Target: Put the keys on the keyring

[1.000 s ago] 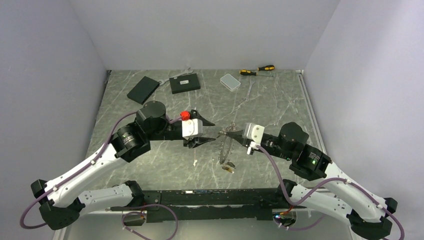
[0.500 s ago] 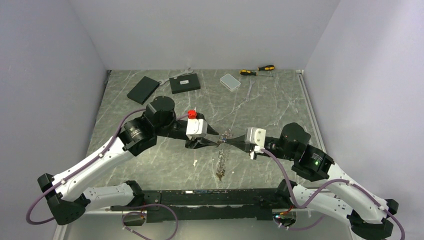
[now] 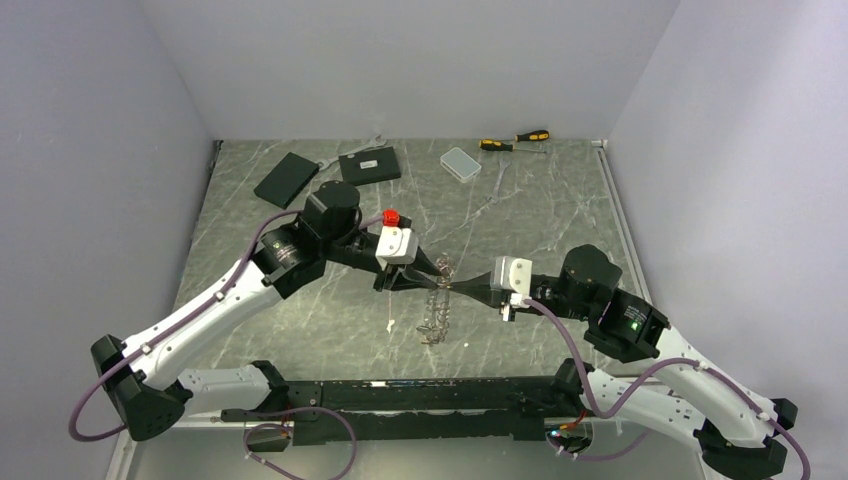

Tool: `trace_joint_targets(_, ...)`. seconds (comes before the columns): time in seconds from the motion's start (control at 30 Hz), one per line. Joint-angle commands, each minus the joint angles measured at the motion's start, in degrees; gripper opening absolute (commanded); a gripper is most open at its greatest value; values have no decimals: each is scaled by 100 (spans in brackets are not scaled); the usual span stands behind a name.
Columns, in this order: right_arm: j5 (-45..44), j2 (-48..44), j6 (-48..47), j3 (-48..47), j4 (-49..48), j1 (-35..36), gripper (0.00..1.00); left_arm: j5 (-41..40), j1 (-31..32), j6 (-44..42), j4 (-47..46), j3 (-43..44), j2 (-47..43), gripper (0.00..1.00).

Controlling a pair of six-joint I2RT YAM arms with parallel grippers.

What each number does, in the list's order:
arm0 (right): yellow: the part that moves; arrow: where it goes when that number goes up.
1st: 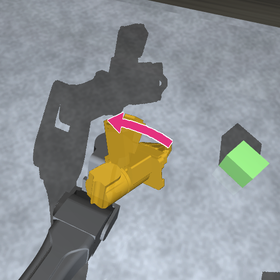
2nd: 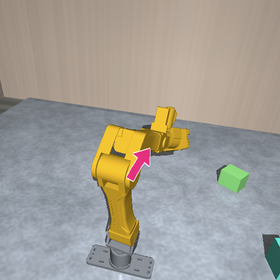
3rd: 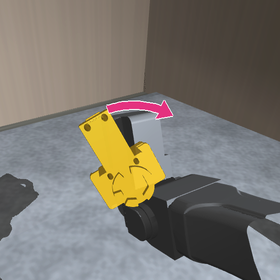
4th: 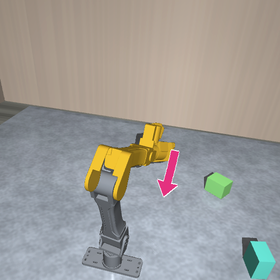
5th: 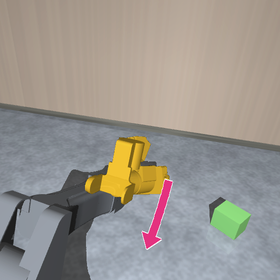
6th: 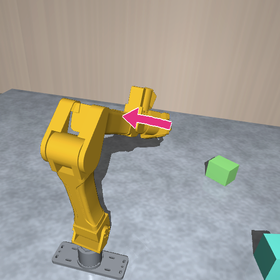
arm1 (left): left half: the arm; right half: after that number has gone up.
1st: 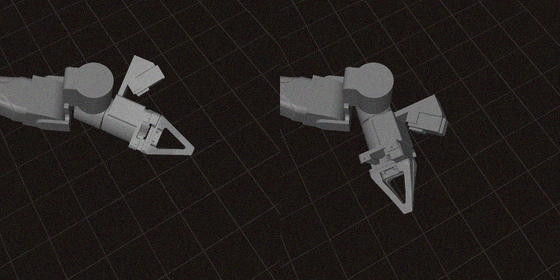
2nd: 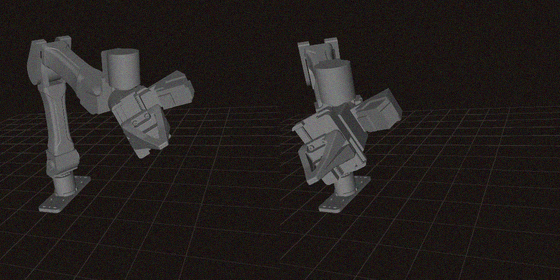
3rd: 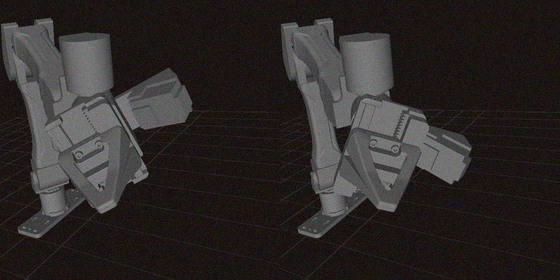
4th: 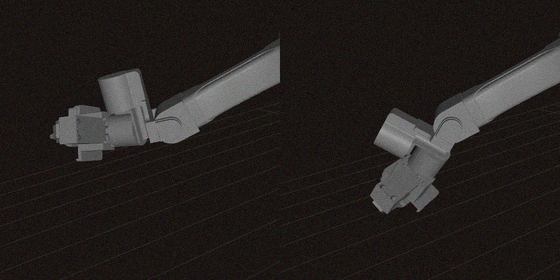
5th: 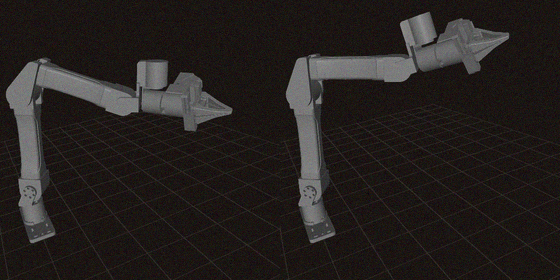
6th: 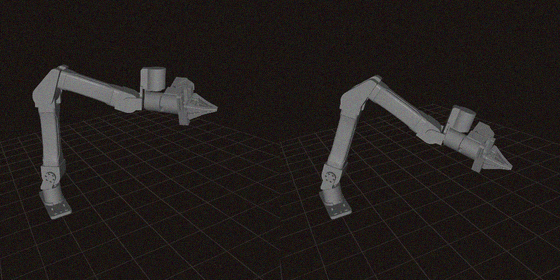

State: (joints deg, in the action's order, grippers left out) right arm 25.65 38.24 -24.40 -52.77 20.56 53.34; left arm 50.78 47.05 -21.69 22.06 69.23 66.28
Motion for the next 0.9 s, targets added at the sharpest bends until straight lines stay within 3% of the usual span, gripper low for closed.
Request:
trace_joint_targets(0.0,68,-71,-24,-322,-274,-8,0,495,-20,-28,-83,292,63,29)
trace_joint_targets(0.43,72,-10,-81,-369,-223,-8,0,1003,-20,-146,37,348,127,27)
trace_joint_targets(0.87,80,0,-86,-377,-298,-6,0,1039,-20,-298,304,426,254,1)
